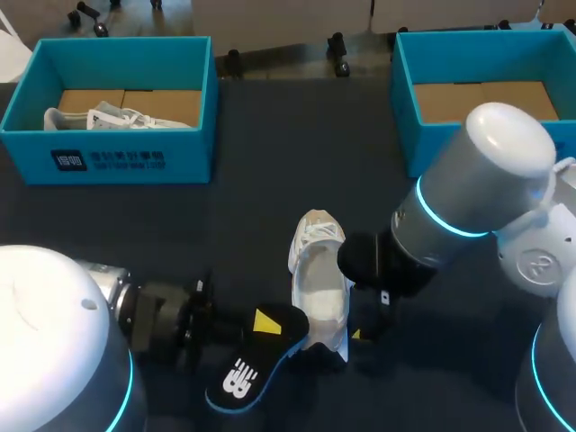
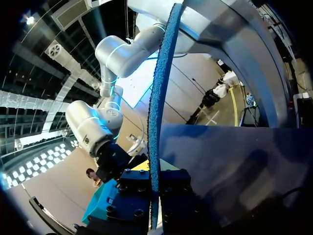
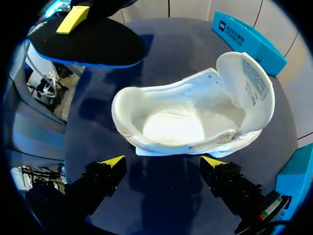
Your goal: Take the shoe out of the shoebox, open the shoe tongue, remove and reinsert the insole, then place the shoe into the shoebox
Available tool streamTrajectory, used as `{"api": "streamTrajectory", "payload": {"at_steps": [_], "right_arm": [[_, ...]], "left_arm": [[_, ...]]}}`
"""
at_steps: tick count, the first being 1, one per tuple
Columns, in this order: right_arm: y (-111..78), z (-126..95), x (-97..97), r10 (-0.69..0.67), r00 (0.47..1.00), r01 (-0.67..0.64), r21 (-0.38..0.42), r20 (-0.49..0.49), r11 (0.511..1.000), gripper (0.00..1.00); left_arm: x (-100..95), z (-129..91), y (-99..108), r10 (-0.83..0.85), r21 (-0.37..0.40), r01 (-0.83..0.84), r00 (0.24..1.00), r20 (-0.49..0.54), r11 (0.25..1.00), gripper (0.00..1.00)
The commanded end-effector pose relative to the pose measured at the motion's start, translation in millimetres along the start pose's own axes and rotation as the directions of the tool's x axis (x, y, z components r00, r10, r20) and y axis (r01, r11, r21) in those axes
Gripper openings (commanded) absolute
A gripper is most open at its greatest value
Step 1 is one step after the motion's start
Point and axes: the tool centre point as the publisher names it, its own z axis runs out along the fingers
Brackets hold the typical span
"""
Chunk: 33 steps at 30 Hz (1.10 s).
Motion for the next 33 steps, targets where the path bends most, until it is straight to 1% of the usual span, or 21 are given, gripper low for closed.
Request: {"api": "streamTrajectory", "payload": {"at_steps": [1,6,9,12,19,27,33], "right_arm": [[3.8,4.3,5.6,0.010,1.000,-0.010,0.006,0.008,1.000,1.00],[4.0,-0.5,10.2,0.009,1.000,-0.009,0.016,0.014,1.000,1.00],[3.6,0.7,11.7,0.015,1.000,-0.015,0.021,0.013,1.000,1.00],[3.6,2.1,13.2,0.011,1.000,-0.011,0.009,0.021,1.000,1.00],[3.6,2.1,13.2,0.011,1.000,-0.011,0.009,0.021,1.000,1.00],[3.6,2.1,13.2,0.011,1.000,-0.011,0.009,0.021,1.000,1.00],[3.6,2.1,13.2,0.011,1.000,-0.011,0.009,0.021,1.000,1.00]], "left_arm": [[3.4,3.5,1.0,0.003,0.000,-0.003,1.000,0.002,1.000,0.00],[5.7,6.5,2.3,0.000,0.005,0.000,1.000,0.008,1.000,0.00],[5.0,8.5,2.9,-0.006,0.003,0.006,1.000,0.011,1.000,0.00],[3.5,9.8,3.1,-0.018,-0.014,0.018,1.000,0.014,1.000,0.00],[3.9,15.7,4.4,-0.034,-0.008,0.034,0.999,0.015,0.999,0.00],[5.8,23.4,17.8,-0.056,-0.014,0.056,0.998,0.025,0.998,0.00],[6.9,27.5,30.4,-0.069,-0.039,0.071,0.997,0.039,0.997,0.00]]}}
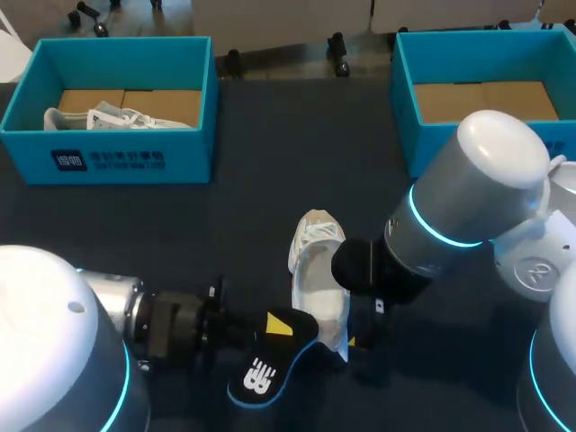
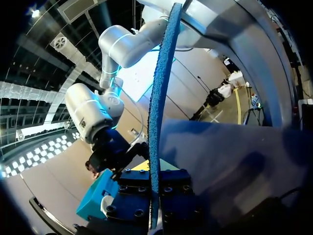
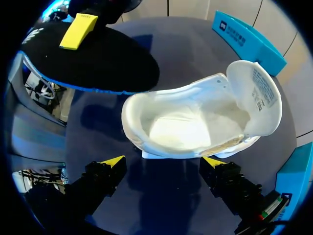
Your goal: Take the shoe out of the shoebox, open the shoe tongue, remove and reinsert the insole, then place the shoe into the shoebox
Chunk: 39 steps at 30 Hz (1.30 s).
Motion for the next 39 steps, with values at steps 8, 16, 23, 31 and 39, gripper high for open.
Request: {"api": "streamTrajectory", "payload": {"at_steps": [8,16,23,31,39], "right_arm": [[-0.3,1.5,1.0,0.000,1.000,0.000,-0.002,0.003,1.000,1.00],[-0.3,1.5,1.0,0.000,1.000,0.000,-0.002,0.003,1.000,1.00],[-0.3,1.5,1.0,0.000,1.000,0.000,-0.002,0.003,1.000,1.00],[-0.3,1.5,1.0,0.000,1.000,0.000,-0.002,0.003,1.000,1.00],[-0.3,1.5,1.0,0.000,1.000,0.000,-0.002,0.003,1.000,1.00]], "left_arm": [[-5.4,12.5,21.7,-0.035,-0.023,0.035,0.999,0.022,0.999,0.00],[-9.2,11.5,31.8,-0.043,-0.046,0.045,0.999,0.034,0.998,0.00],[-14.0,9.8,41.5,-0.037,-0.074,0.040,0.998,0.047,0.996,0.00],[-16.8,9.3,52.1,-0.040,-0.098,0.044,0.998,0.043,0.994,0.00],[-19.2,2.1,58.8,-0.039,-0.110,0.044,0.998,0.039,0.993,0.00]]}}
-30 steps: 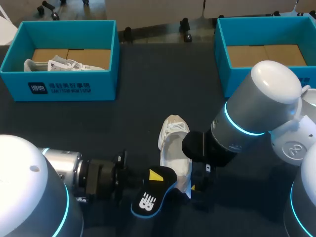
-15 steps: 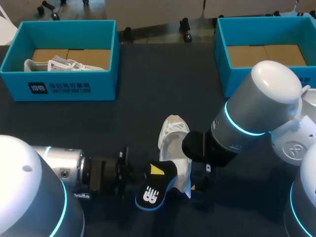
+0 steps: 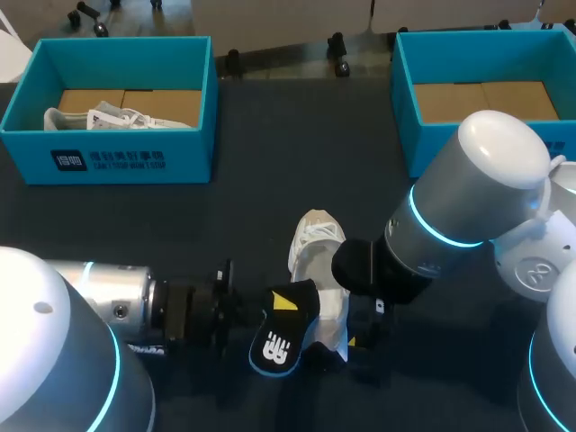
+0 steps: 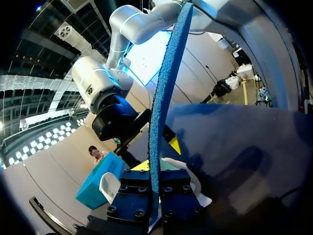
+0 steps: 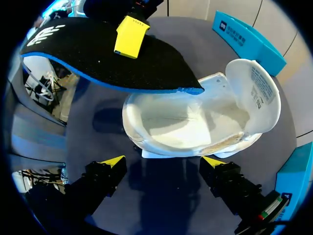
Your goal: Take the shoe out of the shoebox, open the shoe tongue, remove and reinsert the insole, then place the shoe into the shoebox
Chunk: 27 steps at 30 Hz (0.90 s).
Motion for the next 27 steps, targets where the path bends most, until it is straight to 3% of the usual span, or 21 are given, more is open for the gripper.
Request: {"api": "streamTrajectory", "payload": {"at_steps": [1,10,27], "right_arm": [[-0.1,1.6,0.9,0.000,1.000,0.000,-0.001,0.002,1.000,1.00],[-0.1,1.6,0.9,0.000,1.000,0.000,-0.001,0.002,1.000,1.00],[-0.1,1.6,0.9,0.000,1.000,0.000,-0.001,0.002,1.000,1.00]], "left_arm": [[-3.4,-3.2,3.6,-0.001,-0.003,0.001,1.000,-0.005,1.000,0.00],[-5.9,-14.9,-3.2,0.006,0.016,-0.006,1.000,-0.010,1.000,0.00],[1.7,-4.4,-26.7,0.021,0.079,-0.016,0.998,-0.052,0.997,0.00]]}}
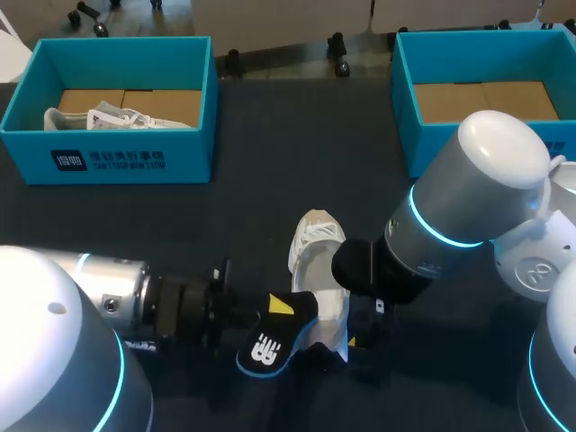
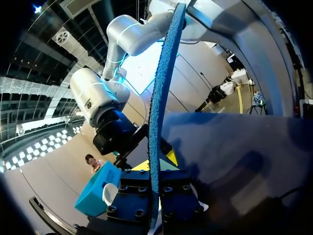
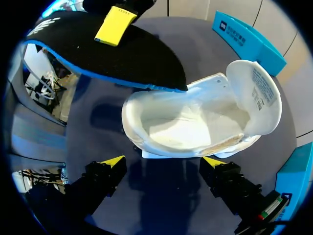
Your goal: Take the shoe out of the shoebox, open the shoe tongue, remove and reinsert the insole, then place the shoe into the shoebox
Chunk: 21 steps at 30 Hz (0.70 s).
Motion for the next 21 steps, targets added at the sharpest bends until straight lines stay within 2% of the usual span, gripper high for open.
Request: {"api": "streamTrajectory", "payload": {"at_steps": [1,21], "right_arm": [[0.0,1.6,0.9,0.000,1.000,0.000,-0.001,0.002,1.000,1.00],[0.0,1.6,0.9,0.000,1.000,0.000,-0.001,0.002,1.000,1.00]], "left_arm": [[1.5,3.8,-4.1,0.000,0.004,0.000,1.000,-0.014,1.000,0.00],[11.9,12.2,-36.2,0.035,0.051,-0.033,0.999,-0.042,0.998,0.00]]}}
